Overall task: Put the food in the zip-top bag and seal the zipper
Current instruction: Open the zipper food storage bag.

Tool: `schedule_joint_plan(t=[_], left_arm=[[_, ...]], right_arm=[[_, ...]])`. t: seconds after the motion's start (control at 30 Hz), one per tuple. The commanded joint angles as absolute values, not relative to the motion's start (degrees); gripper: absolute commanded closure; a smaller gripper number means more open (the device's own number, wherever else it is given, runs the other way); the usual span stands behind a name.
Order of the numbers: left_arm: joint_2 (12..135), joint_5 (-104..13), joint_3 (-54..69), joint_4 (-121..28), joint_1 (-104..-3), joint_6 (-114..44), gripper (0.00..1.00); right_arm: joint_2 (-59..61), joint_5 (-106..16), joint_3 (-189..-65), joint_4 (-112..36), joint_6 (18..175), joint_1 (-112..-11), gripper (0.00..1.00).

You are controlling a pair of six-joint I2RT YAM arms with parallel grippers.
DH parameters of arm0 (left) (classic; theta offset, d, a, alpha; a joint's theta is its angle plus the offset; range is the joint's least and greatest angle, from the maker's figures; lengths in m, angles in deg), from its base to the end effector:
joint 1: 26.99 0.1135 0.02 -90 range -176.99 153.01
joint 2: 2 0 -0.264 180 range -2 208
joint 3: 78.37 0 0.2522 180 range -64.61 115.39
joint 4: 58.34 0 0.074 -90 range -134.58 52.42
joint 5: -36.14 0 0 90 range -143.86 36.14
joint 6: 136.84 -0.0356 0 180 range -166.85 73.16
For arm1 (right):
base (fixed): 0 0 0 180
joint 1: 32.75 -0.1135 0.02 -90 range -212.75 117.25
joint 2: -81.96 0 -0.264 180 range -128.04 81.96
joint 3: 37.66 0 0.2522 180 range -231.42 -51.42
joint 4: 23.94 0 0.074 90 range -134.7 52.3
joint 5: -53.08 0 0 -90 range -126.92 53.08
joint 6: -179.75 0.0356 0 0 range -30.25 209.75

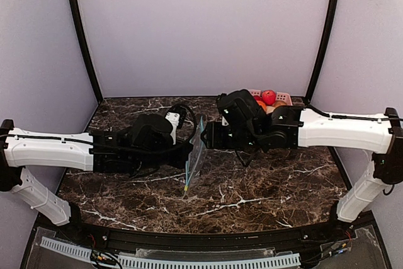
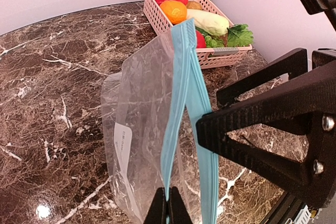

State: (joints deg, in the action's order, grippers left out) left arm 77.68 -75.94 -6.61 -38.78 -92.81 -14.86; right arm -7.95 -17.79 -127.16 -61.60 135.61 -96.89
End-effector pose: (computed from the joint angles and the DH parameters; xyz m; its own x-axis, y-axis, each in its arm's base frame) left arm 0.1422 -0.2841 0.2891 -0.5357 -0.0051 -0.8444 0.5011 0.8030 -0.3227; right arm 0.1660 0.3157 0.3093 -0.7167 0.0759 -0.6933 -0.3207 0.8469 0.4242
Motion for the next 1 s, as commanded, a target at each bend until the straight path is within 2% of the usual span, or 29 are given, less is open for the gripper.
schedule_joint_plan(t=[0.0,0.43,0.6,0.77,0.97], left_arm=[[76.15,-75.23,-8.19,-40.37,-93.08,-15.02,0.99],[76.07,-75.13,-8.93,-41.33,-93.08,-14.69,0.99],[75.68,-77.63,-8.86,-39.19,-93.08,-14.18,0.99],[73.69,-83.87,-9.41,-33.25,-92.75,-13.43,0.99],[70.30,-85.45,-11.21,-30.21,-91.50,-13.25,0.99]], right_arm=[[-10.44,-17.02,-128.04,-62.12,134.99,-97.39,0.49],[-15.61,-17.96,-130.33,-63.54,134.80,-97.43,0.49],[-15.91,-17.73,-129.86,-64.48,135.32,-97.43,0.65],[-13.72,-15.26,-127.88,-66.38,136.33,-97.41,0.69],[-11.21,-13.27,-124.74,-68.97,138.08,-97.43,0.73]])
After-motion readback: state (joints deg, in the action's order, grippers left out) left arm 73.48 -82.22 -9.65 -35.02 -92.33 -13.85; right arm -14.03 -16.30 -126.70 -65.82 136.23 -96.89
